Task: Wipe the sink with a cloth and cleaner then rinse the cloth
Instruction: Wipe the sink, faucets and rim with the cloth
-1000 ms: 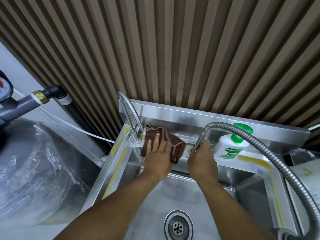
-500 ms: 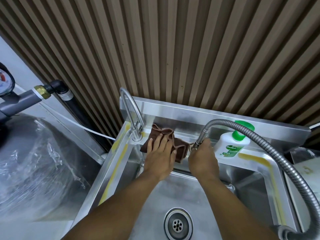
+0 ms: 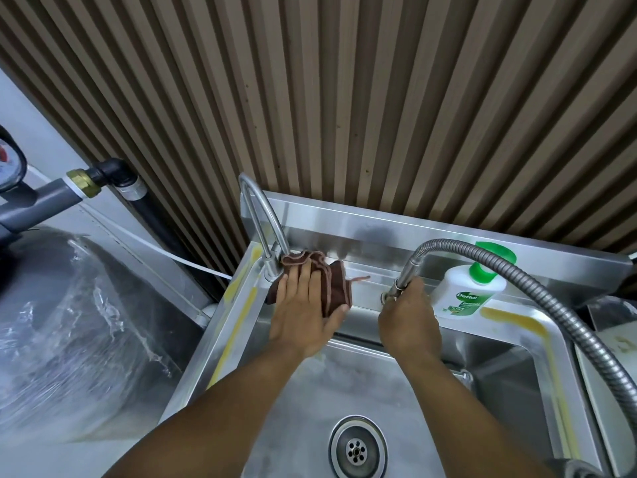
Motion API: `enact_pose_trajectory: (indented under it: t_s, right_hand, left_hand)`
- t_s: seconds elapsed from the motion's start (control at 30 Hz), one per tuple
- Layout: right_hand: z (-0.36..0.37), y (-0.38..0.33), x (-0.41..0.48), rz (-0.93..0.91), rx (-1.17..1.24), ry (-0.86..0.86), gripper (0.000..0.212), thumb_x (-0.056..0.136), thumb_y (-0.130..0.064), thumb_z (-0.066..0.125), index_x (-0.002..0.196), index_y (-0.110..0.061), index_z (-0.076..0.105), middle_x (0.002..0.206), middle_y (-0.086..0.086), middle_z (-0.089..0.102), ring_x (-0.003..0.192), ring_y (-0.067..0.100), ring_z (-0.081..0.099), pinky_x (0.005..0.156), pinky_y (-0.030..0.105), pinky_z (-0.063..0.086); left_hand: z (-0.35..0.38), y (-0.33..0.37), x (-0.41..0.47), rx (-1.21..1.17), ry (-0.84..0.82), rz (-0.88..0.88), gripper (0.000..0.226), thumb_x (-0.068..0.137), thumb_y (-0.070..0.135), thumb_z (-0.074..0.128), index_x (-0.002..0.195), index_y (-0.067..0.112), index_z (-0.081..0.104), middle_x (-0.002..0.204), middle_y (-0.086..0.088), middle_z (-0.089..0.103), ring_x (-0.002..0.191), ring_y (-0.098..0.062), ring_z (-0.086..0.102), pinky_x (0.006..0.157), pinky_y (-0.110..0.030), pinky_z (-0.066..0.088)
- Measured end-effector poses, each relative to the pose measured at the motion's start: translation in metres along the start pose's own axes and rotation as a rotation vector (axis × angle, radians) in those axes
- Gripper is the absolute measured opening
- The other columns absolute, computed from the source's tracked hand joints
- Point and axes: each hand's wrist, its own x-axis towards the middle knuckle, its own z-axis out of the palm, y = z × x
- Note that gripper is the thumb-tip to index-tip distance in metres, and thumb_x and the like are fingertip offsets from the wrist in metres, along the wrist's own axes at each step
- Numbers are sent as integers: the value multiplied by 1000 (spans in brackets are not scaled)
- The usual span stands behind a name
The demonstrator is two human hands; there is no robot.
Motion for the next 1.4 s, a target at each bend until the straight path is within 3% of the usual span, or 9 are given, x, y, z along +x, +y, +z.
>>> enact_pose_trajectory:
  t_s: [0.13, 0.3, 0.6, 0.73, 0.9, 1.07, 1.2, 1.27, 1.4]
  right_hand:
    - [1, 1, 1, -7, 10, 9, 11, 101, -19, 45, 112, -17, 43, 115, 10, 59, 99, 40, 60, 78, 43, 44]
    - [1, 2, 2, -8, 20, 7, 12, 102, -23, 46, 112, -19, 42, 115, 9, 59, 99, 39, 60, 79, 44, 46]
    - [-4, 2, 0, -4, 31, -20, 13, 101, -18, 42, 114, -16, 42, 118, 12, 57, 103, 41, 60, 76, 41, 41]
    - [-2, 1, 0, -2, 29, -18, 11, 102, -20, 43, 113, -18, 43, 116, 10, 59, 102, 40, 60, 80, 43, 45]
    - [-1, 1, 1, 13, 44, -20, 12, 101, -20, 44, 113, -17, 43, 118, 11, 58, 104, 41, 60, 77, 40, 40]
    - [-4, -1, 0, 18, 46, -28, 15, 100, -20, 43, 114, -16, 42, 123, 14, 57, 108, 41, 59, 77, 40, 36]
    - [-4, 0, 0, 15, 54, -34, 12, 99, -18, 44, 111, -17, 41, 120, 13, 57, 106, 41, 59, 77, 41, 39]
    - [-4, 0, 0, 12, 47, -33, 9, 100, -19, 44, 109, -18, 41, 117, 11, 58, 104, 41, 59, 77, 41, 40]
    - [-3, 1, 1, 8, 51, -22, 11, 102, -22, 45, 113, -19, 43, 116, 9, 59, 103, 40, 60, 76, 40, 41]
  left_hand:
    - [-8, 21, 16, 55, -142, -107, 123, 75, 72, 59, 157, 5, -4, 164, -20, 1, 151, -44, -2, 122, -56, -6]
    - [-11, 42, 34, 98, -214, -254, 128, 74, 47, 80, 155, 3, -8, 162, -27, -5, 149, -51, -1, 119, -60, -5]
    - [8, 55, -17, 106, -50, -28, 102, 66, 25, 78, 148, 3, 20, 145, -24, 37, 137, -45, 33, 119, -61, 17]
    - [-8, 36, 11, 94, -94, -139, 112, 78, 39, 76, 155, 0, 5, 159, -25, 15, 149, -41, 14, 123, -53, 3]
    - [-8, 34, 26, 103, -161, -191, 109, 86, 21, 69, 155, -4, -11, 163, -30, -13, 153, -44, -4, 124, -53, -2]
    - [13, 79, 11, 116, -45, 200, 76, 77, 27, 75, 146, 7, 49, 152, -18, 46, 135, -40, 50, 114, -50, 34]
    - [11, 49, 11, 68, -22, 343, 72, 78, 17, 57, 149, 10, 45, 156, -10, 43, 137, -34, 48, 116, -49, 32]
    - [7, 17, 13, 136, -29, 244, 75, 79, 9, 45, 153, 6, 37, 160, -14, 34, 142, -35, 41, 119, -51, 27]
    - [7, -13, 12, 186, -47, 4, 89, 85, -6, 57, 158, -1, 6, 166, -21, 6, 153, -38, 13, 123, -45, 7]
